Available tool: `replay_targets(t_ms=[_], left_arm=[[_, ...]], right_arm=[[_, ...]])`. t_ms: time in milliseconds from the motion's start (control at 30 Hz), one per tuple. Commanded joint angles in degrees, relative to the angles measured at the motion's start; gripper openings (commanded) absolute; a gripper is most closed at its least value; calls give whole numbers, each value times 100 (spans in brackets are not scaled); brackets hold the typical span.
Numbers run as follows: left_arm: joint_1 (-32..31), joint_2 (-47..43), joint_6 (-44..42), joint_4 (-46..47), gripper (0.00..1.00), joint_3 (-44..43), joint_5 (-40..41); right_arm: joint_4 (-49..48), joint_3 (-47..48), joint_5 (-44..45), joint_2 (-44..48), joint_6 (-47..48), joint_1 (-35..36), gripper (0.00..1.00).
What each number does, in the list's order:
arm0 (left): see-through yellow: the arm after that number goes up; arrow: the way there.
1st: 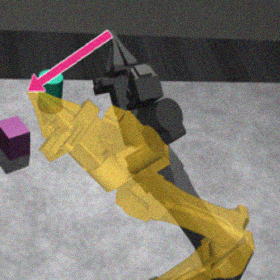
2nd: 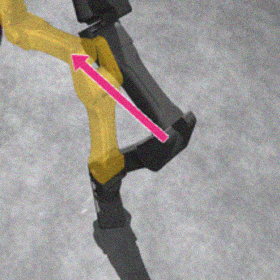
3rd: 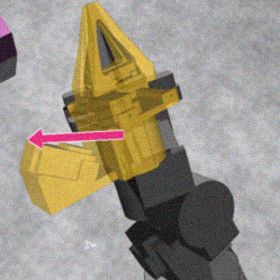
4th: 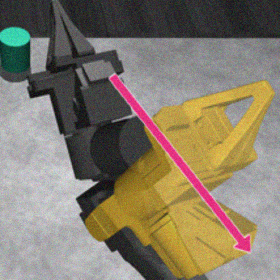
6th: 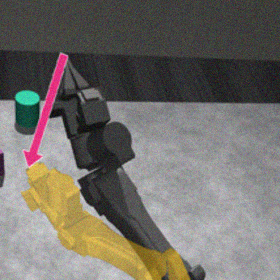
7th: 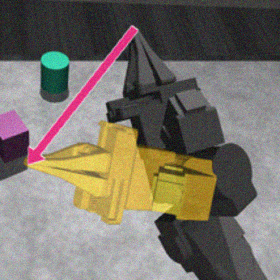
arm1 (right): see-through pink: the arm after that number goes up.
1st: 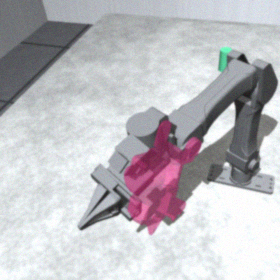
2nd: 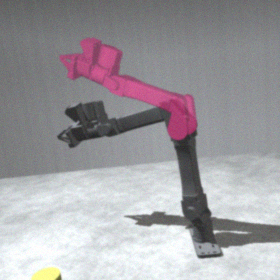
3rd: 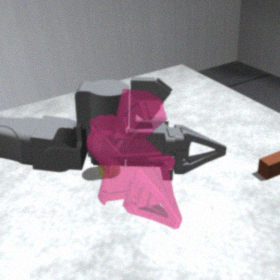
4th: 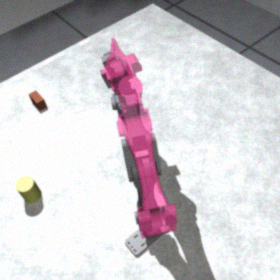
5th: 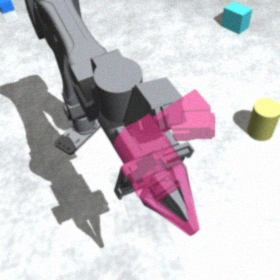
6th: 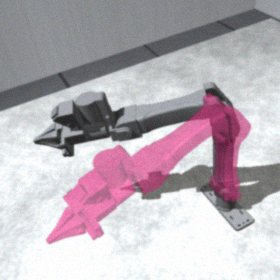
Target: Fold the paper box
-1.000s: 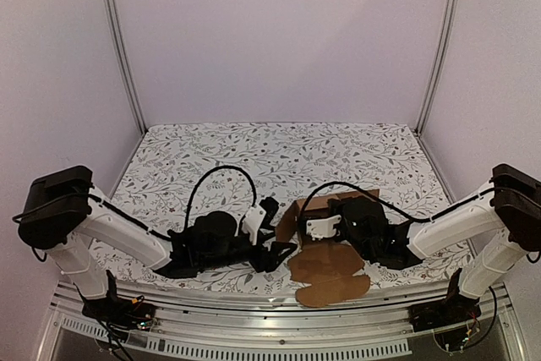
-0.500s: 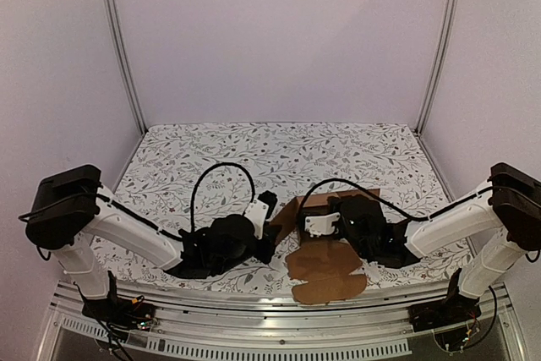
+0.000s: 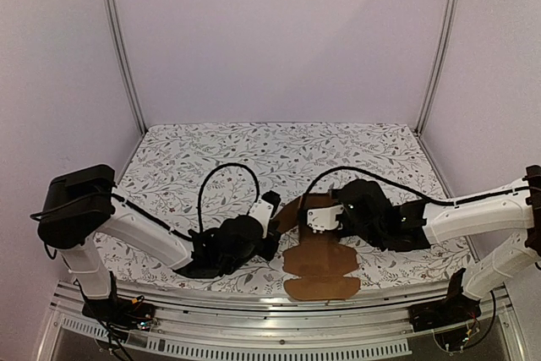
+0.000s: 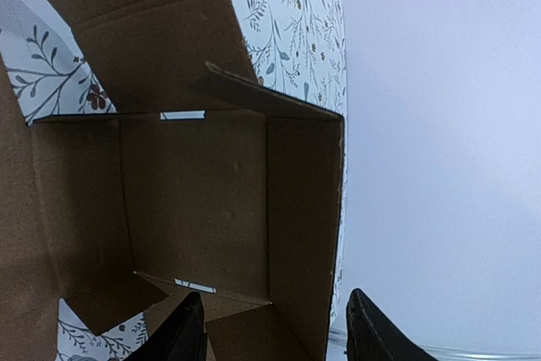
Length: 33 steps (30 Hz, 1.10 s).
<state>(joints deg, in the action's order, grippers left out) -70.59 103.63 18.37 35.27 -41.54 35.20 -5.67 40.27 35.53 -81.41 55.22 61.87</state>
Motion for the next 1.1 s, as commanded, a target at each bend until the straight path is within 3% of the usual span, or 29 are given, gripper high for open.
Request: replay_targets(t_ms=[0,300,500,800,1067], left_arm=[[136,121,-256,26,0,-104,5],[201,103,-402,-15,0,-82,-50],[221,127,-453,-88,0,-130,-126],[230,101,-543,-151,0,-170,-149],[230,104,-573,-207,0,-210,-165]], right_arm=[[1065,203,-515,165,-444,16,56],[2309,1014,-1450,131,-615,-341,54],[3541,2049,-2371,95,-1060,-763,54],[4517,2858,-2730,-550,-1002,-1306,46],[4537,3021,-2528,-877,-1007,-1382,35]])
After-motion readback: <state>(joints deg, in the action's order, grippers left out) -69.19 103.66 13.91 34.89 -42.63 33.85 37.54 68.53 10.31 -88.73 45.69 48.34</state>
